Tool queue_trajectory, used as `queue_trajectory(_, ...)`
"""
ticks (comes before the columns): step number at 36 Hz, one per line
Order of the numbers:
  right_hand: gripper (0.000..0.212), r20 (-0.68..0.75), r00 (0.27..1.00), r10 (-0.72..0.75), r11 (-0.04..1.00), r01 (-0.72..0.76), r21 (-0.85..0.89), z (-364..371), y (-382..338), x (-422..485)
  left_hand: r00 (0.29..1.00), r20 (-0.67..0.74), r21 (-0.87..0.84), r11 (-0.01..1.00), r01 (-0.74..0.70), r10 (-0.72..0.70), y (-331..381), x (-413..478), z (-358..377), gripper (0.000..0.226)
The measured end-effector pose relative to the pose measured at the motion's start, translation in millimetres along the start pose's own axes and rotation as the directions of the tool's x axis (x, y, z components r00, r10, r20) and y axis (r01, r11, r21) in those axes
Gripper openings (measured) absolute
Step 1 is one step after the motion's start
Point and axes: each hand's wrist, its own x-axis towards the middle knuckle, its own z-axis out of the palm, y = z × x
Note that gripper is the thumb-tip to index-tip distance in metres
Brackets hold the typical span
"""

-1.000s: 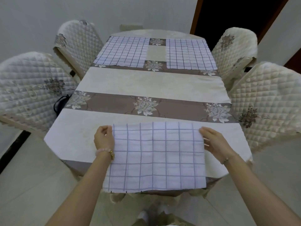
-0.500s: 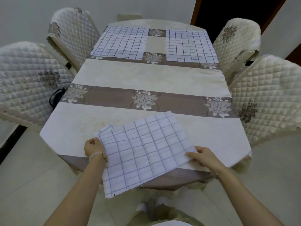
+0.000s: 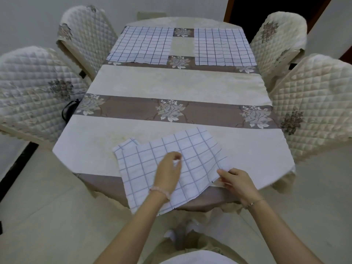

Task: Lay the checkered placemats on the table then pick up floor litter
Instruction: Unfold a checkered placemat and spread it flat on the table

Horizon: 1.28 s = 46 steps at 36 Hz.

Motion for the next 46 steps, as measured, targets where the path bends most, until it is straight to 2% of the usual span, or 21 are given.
queue_trajectory(3, 0.018, 0.019, 1.000, -0.022, 1.000, 0.021, 0.017, 6.4, -2.1, -7.4, 0.956, 0.281, -0.004, 0.996, -0.087, 0.085, 12.4, -9.9, 28.2, 0.028)
queue_trajectory(5, 0.017, 0.039, 0.999, -0.038, 0.999, 0.038, 0.008, 9.8, -3.9, -12.3, 0.924, 0.374, -0.023, 0.997, -0.077, 0.080, 16.4, -14.9, 39.7, 0.038)
queue_trajectory(8, 0.015, 0.065, 0.996, -0.062, 0.998, 0.062, 0.010, 12.7, -6.3, -18.0, 0.910, 0.409, -0.095, 0.995, -0.025, 0.062, 21.8, -19.5, 47.1, 0.044)
queue_trajectory(12, 0.021, 0.090, 0.993, -0.080, 0.995, 0.074, 0.068, 15.0, -10.6, -22.7, 0.914, 0.403, -0.225, 0.974, 0.041, 0.055, 26.1, -20.3, 46.4, 0.031)
queue_trajectory(15, 0.019, 0.086, 0.992, -0.097, 0.994, 0.092, 0.061, 16.2, -12.9, -24.6, 0.928, 0.370, -0.296, 0.953, 0.068, 0.048, 28.6, -20.7, 41.2, 0.021)
queue_trajectory(18, 0.016, 0.099, 0.990, -0.099, 0.993, 0.092, 0.079, 17.0, -13.2, -23.5, 0.937, 0.350, -0.247, 0.965, 0.083, 0.008, 27.7, -17.7, 37.9, 0.025)
queue_trajectory(22, 0.014, 0.156, 0.982, -0.102, 0.989, 0.083, 0.122, 15.9, -14.1, -19.9, 0.953, 0.304, -0.234, 0.971, 0.052, 0.022, 25.5, -15.2, 35.4, 0.018)
queue_trajectory(26, 0.012, 0.141, 0.986, -0.094, 0.990, 0.077, 0.122, 13.8, -14.9, -12.3, 0.969, 0.240, -0.295, 0.946, 0.136, -0.064, 18.1, -10.7, 33.1, 0.025)
queue_trajectory(31, 0.007, 0.067, 0.996, -0.053, 0.986, 0.042, 0.164, -3.3, -21.6, 2.4, 0.988, 0.097, -0.297, 0.944, 0.147, -0.124, -0.8, 13.7, 4.8, 0.032)
queue_trajectory(34, 0.006, -0.009, 1.000, -0.028, 0.960, 0.029, 0.277, -23.5, -29.1, 18.4, 0.970, -0.097, -0.329, 0.927, 0.181, -0.223, -18.3, 38.8, -28.1, 0.033)
queue_trajectory(37, 0.004, -0.065, 0.998, 0.005, 0.932, 0.019, 0.362, -41.9, -37.5, 38.3, 0.939, -0.219, -0.250, 0.946, 0.207, -0.264, -34.5, 59.9, -61.0, 0.030)
queue_trajectory(39, 0.019, -0.091, 0.996, 0.024, 0.927, 0.012, 0.374, -50.7, -42.8, 52.5, 0.923, -0.264, -0.205, 0.952, 0.229, -0.279, -43.0, 70.4, -78.3, 0.033)
queue_trajectory(41, 0.022, -0.127, 0.991, 0.039, 0.935, 0.009, 0.355, -56.0, -50.3, 65.2, 0.908, -0.299, -0.174, 0.952, 0.252, -0.295, -49.6, 78.1, -93.5, 0.031)
queue_trajectory(44, 0.010, -0.158, 0.987, 0.030, 0.949, 0.021, 0.314, -57.6, -64.2, 80.9, 0.889, -0.325, -0.164, 0.945, 0.284, -0.323, -57.8, 86.7, -115.1, 0.027)
queue_trajectory(46, 0.015, -0.168, 0.986, -0.008, 0.975, 0.045, 0.217, -58.0, -71.0, 91.6, 0.881, -0.343, -0.144, 0.945, 0.293, -0.326, -61.8, 91.5, -127.9, 0.029)
